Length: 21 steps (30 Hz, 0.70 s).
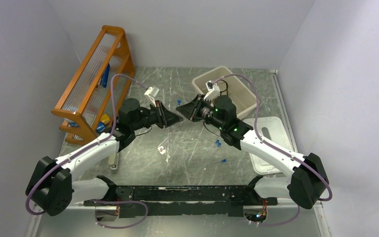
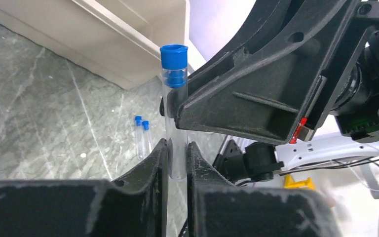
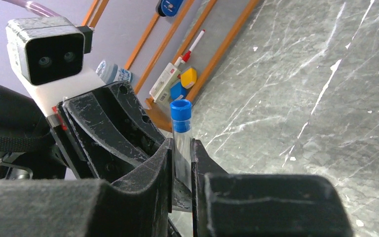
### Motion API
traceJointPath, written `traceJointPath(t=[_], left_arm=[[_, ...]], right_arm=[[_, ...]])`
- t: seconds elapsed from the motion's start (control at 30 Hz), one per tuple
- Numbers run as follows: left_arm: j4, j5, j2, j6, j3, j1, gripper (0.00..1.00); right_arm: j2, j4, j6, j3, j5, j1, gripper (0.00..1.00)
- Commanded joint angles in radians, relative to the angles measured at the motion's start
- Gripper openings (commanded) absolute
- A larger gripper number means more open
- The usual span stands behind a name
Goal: Organize the chemistry lab equipment
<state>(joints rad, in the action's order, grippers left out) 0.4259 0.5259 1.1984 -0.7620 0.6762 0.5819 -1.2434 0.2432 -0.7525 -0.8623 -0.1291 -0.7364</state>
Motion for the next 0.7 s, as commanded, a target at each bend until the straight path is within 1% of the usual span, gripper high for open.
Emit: traceJointPath(t=[0.0, 0.03, 0.1, 0.13, 0.2, 0.23, 0.27, 0.37, 0.5, 0.67], left_arm=[[-0.171, -0.018, -0.027, 0.213, 0.101, 0.007, 0.07], [-0.216, -0.019, -0.032, 0.260, 0.118, 0.007, 0.05], [-0.294, -0.014, -0.043, 0.351, 0.150, 0.007, 0.05], [-0.328, -0.006, -0.047, 0.390, 0.166, 0.007, 0.05], [-0.391, 0.010, -0.054, 0.456, 0.197, 0.007, 0.05], [-0.417, 0.021, -0.057, 0.488, 0.210, 0.006, 0.05], [-0.456, 0.031, -0.059, 0.516, 0.224, 0.007, 0.05], [-0.507, 0.055, -0.065, 0.585, 0.248, 0.007, 0.05], [-0.573, 0.077, -0.061, 0.657, 0.275, 0.007, 0.05], [-0.631, 0.088, -0.047, 0.714, 0.303, 0.007, 0.05]], right_arm=[[0.025, -0.008, -0.022, 0.004, -0.078, 0.007, 0.16], [0.026, -0.015, -0.031, -0.007, -0.093, 0.011, 0.19], [0.026, -0.050, -0.033, -0.038, -0.123, 0.018, 0.30], [0.022, -0.079, -0.033, -0.060, -0.133, 0.022, 0.36], [0.015, -0.148, -0.028, -0.108, -0.143, 0.030, 0.46], [0.008, -0.186, -0.024, -0.133, -0.147, 0.035, 0.48], [-0.001, -0.222, -0.023, -0.158, -0.149, 0.043, 0.49], [-0.010, -0.301, -0.028, -0.196, -0.185, 0.071, 0.50], [0.004, -0.286, -0.048, -0.185, -0.268, 0.111, 0.49], [-0.019, -0.310, -0.015, -0.203, -0.328, 0.127, 0.46]])
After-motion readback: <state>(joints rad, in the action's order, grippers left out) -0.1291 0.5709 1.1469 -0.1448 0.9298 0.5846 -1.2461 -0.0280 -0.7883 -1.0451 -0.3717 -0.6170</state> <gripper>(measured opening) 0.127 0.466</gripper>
